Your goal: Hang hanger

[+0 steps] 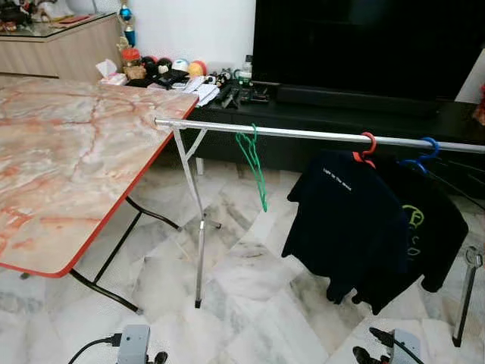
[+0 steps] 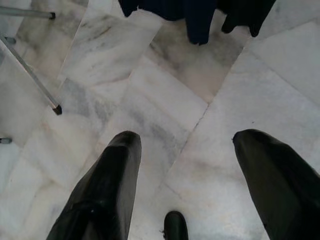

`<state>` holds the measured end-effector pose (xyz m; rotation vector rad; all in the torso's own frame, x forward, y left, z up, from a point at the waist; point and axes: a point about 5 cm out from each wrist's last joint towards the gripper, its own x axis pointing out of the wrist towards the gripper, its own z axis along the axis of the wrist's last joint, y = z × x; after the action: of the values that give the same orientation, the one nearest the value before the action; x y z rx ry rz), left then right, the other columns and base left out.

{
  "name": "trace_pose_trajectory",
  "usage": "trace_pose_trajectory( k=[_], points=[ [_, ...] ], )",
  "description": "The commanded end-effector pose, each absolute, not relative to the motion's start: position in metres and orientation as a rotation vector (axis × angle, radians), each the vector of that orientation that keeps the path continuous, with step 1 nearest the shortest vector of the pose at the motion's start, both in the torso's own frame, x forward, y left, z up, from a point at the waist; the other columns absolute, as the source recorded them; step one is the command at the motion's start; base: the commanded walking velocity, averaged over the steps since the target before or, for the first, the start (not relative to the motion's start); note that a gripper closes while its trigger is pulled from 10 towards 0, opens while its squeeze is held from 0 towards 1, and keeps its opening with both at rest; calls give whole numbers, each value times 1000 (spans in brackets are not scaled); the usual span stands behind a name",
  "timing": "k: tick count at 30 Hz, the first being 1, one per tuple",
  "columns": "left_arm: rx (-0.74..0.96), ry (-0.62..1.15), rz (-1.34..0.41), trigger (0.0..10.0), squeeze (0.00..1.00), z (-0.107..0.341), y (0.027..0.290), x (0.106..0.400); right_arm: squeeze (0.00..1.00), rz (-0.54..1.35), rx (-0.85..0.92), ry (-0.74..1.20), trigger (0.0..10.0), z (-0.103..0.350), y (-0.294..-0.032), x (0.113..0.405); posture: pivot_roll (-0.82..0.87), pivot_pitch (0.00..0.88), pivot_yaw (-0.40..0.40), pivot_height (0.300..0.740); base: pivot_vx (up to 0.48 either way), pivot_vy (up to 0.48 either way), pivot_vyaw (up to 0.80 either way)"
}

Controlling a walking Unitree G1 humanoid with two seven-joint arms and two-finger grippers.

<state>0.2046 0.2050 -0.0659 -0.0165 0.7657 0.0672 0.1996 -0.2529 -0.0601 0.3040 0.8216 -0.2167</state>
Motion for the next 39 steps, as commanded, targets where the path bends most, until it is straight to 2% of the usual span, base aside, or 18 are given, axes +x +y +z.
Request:
trace_pose_trajectory(
  k=[1,6,39],
  points=[
    [-23,790,73,10000,0,-71,206,196,0,-219,310,815,10000,-59,-255,200,28,0,-21,740,0,0,0],
    [-24,800,84,10000,0,-73,209,190,0,-218,308,825,10000,-60,-254,199,41,0,-16,740,107,0,0],
    [-46,817,87,10000,0,-76,206,185,0,-183,301,830,10000,-60,-252,200,36,0,-18,740,305,0,0]
  ],
)
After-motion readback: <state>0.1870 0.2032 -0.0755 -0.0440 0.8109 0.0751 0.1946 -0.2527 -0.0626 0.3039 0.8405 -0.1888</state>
